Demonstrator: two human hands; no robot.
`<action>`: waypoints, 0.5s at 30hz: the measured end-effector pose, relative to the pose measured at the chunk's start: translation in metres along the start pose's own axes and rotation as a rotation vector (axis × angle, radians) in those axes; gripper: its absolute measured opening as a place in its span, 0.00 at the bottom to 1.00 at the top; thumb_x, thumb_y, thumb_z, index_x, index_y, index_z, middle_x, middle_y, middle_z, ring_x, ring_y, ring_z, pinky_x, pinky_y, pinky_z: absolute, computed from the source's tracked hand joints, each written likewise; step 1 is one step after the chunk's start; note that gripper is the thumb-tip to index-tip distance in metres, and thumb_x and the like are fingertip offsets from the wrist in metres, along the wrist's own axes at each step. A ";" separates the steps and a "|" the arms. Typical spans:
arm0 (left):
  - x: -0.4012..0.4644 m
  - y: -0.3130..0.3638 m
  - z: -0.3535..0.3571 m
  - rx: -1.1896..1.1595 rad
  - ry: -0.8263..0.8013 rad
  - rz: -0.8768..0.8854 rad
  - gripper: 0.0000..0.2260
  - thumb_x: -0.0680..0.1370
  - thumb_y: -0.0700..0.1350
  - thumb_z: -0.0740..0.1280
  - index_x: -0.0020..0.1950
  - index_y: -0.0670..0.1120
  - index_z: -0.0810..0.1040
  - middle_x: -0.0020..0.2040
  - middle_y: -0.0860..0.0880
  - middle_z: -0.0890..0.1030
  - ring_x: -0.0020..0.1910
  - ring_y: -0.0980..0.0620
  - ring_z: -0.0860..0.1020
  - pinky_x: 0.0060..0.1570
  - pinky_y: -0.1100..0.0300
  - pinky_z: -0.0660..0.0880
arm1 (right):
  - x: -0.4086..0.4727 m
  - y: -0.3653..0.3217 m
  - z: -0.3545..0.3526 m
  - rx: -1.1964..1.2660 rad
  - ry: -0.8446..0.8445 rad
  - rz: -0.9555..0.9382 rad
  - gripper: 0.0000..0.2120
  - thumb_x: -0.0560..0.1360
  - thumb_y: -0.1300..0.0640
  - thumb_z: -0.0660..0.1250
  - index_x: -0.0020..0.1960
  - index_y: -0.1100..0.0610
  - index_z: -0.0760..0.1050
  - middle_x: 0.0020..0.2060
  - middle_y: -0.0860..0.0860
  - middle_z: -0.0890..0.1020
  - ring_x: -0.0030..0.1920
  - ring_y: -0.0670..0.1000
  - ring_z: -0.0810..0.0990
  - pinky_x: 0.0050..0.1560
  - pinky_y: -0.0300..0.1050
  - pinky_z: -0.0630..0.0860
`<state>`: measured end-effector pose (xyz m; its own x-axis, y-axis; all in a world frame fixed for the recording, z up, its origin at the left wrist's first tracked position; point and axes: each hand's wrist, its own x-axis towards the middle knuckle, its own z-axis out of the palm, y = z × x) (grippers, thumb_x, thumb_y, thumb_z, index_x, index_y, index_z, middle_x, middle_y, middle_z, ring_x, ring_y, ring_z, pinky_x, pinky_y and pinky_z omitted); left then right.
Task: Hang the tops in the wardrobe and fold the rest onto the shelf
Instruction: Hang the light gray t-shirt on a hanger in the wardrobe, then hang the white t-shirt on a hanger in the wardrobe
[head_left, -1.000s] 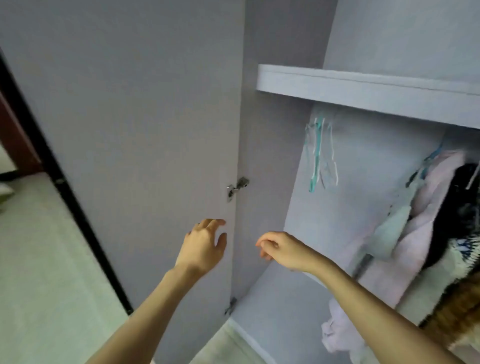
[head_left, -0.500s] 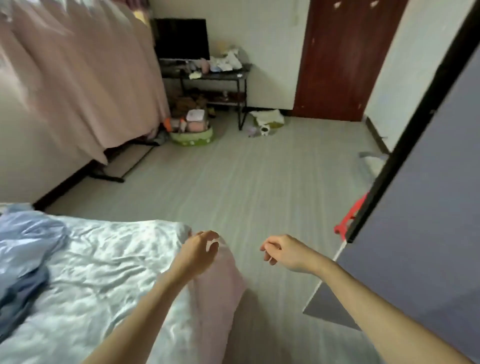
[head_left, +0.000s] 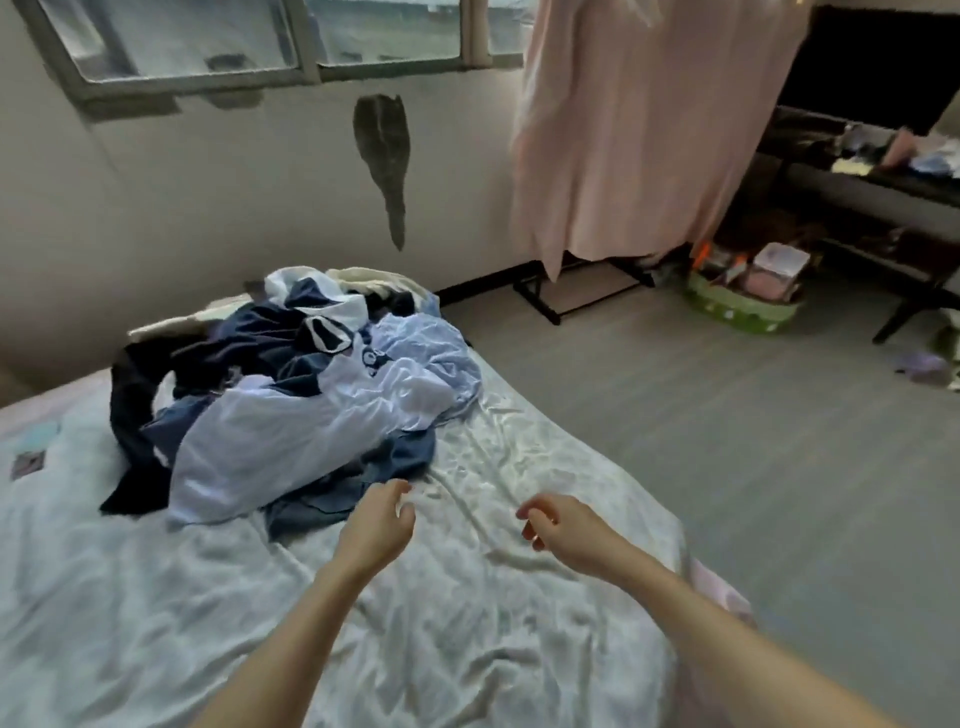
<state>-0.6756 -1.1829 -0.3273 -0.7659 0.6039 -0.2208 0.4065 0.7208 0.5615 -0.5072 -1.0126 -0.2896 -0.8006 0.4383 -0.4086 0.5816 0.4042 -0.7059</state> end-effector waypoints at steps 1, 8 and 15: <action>0.012 -0.011 -0.005 0.007 0.018 -0.026 0.16 0.79 0.43 0.59 0.66 0.42 0.72 0.64 0.44 0.74 0.61 0.47 0.74 0.59 0.55 0.71 | 0.016 -0.006 0.005 -0.010 0.005 -0.014 0.14 0.80 0.57 0.53 0.58 0.56 0.75 0.47 0.49 0.80 0.46 0.47 0.77 0.51 0.41 0.73; 0.135 -0.121 -0.005 0.048 0.076 -0.237 0.21 0.80 0.42 0.57 0.74 0.43 0.61 0.72 0.44 0.64 0.68 0.44 0.66 0.65 0.51 0.66 | 0.190 -0.037 0.083 -0.075 -0.052 -0.095 0.15 0.81 0.57 0.54 0.65 0.56 0.70 0.60 0.52 0.77 0.58 0.51 0.75 0.56 0.42 0.70; 0.241 -0.192 0.032 0.081 0.127 -0.356 0.28 0.80 0.40 0.56 0.77 0.44 0.47 0.78 0.46 0.48 0.75 0.41 0.50 0.69 0.47 0.58 | 0.302 -0.002 0.149 -0.021 -0.048 -0.123 0.16 0.80 0.58 0.54 0.66 0.53 0.69 0.58 0.48 0.76 0.51 0.45 0.73 0.49 0.37 0.67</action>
<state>-0.9220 -1.1649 -0.5142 -0.9197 0.2680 -0.2870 0.1385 0.9053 0.4015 -0.7719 -1.0003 -0.4975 -0.8715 0.3458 -0.3476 0.4814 0.4689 -0.7405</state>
